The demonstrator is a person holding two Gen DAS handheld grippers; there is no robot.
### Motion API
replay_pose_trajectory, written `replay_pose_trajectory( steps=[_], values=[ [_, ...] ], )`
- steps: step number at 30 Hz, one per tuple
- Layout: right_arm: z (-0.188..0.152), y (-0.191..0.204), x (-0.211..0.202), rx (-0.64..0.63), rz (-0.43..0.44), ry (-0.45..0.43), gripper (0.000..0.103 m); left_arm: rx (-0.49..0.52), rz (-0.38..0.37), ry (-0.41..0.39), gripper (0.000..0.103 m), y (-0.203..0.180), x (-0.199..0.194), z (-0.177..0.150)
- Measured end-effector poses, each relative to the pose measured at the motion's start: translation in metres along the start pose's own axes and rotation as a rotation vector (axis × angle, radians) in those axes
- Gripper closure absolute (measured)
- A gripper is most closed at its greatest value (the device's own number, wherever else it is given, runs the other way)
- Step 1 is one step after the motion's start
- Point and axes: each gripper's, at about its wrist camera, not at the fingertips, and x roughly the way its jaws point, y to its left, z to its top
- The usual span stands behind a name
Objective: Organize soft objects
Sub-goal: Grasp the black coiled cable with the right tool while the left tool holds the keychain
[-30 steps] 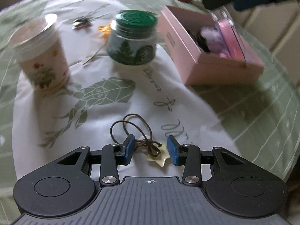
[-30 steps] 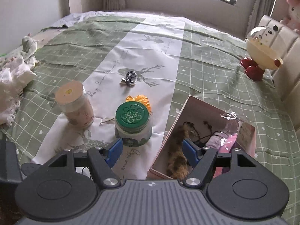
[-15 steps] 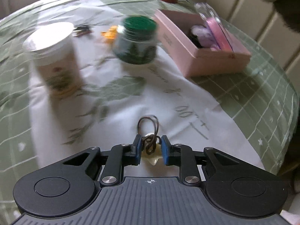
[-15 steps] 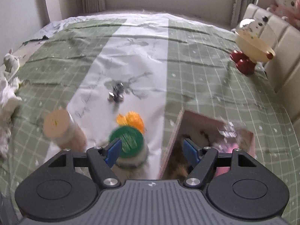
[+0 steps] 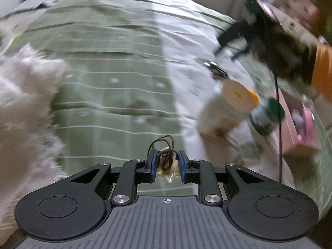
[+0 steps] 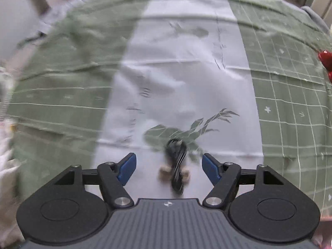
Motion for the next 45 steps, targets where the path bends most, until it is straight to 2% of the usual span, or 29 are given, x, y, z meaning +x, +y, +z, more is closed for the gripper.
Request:
replay_pose_trajectory(
  steps=[2,4,5,6,7,10,11,12,15,18,20,22,25,27,30,33,38,40,42,45],
  values=[
    [0.003,0.000,0.023,0.032,-0.013,0.044,0.053,-0.040,0.003,-0.002,0.078,0.016,-0.002,0.005],
    [0.000,-0.002,0.041,0.066,-0.007,0.085,0.055,-0.061,0.006,-0.005,0.078,0.028,-0.004,0.010],
    [-0.003,-0.003,0.047,0.079,-0.013,0.095,0.062,-0.068,0.014,-0.011,0.078,0.033,-0.004,0.014],
    [-0.006,-0.004,0.049,0.082,-0.012,0.102,0.079,-0.073,0.021,-0.017,0.078,0.038,-0.003,0.018],
    [-0.007,-0.002,0.048,0.080,-0.010,0.101,0.081,-0.081,0.027,-0.027,0.078,0.041,-0.004,0.023],
    [-0.015,-0.002,0.015,0.074,0.039,0.008,0.081,-0.099,0.029,-0.059,0.078,0.045,-0.006,0.041],
    [-0.018,-0.002,-0.003,0.074,0.080,-0.018,0.087,-0.092,0.039,-0.071,0.078,0.044,-0.007,0.049],
    [-0.020,-0.003,-0.019,0.078,0.113,-0.033,0.103,-0.079,0.055,-0.087,0.078,0.043,-0.010,0.057],
    [-0.031,-0.012,-0.078,0.073,0.212,-0.099,0.103,-0.038,0.097,-0.135,0.078,0.033,-0.016,0.083],
    [-0.043,-0.026,-0.129,0.043,0.266,-0.158,0.103,-0.008,0.117,-0.178,0.078,0.016,-0.021,0.107],
    [-0.053,-0.037,-0.149,0.004,0.284,-0.172,0.102,0.003,0.104,-0.201,0.078,0.003,-0.022,0.116],
    [-0.060,-0.044,-0.151,-0.020,0.287,-0.164,0.101,0.007,0.086,-0.210,0.078,-0.010,-0.020,0.117],
    [-0.062,-0.043,-0.127,-0.008,0.242,-0.114,0.096,0.004,0.037,-0.174,0.078,-0.017,-0.011,0.109],
    [-0.055,-0.039,-0.099,0.046,0.248,-0.064,0.069,0.006,0.019,-0.148,0.078,-0.012,-0.005,0.099],
    [-0.039,-0.024,-0.057,0.080,0.207,-0.059,0.051,-0.023,-0.002,-0.111,0.078,0.007,0.001,0.082],
    [-0.009,0.000,-0.006,0.027,0.102,-0.024,0.046,-0.043,-0.009,-0.087,0.078,0.030,0.002,0.065],
    [0.020,0.019,0.070,0.026,-0.007,0.112,0.046,-0.087,-0.008,-0.023,0.078,0.070,0.005,0.037],
    [0.020,0.022,0.079,0.028,-0.032,0.112,0.052,-0.110,-0.003,-0.008,0.078,0.083,0.004,0.028],
    [0.019,0.027,0.071,-0.018,-0.015,0.105,0.089,-0.137,0.004,-0.003,0.078,0.090,0.005,0.026],
    [0.014,0.031,0.043,-0.044,0.003,0.099,0.090,-0.181,-0.007,-0.019,0.078,0.091,0.005,0.035]
  ],
)
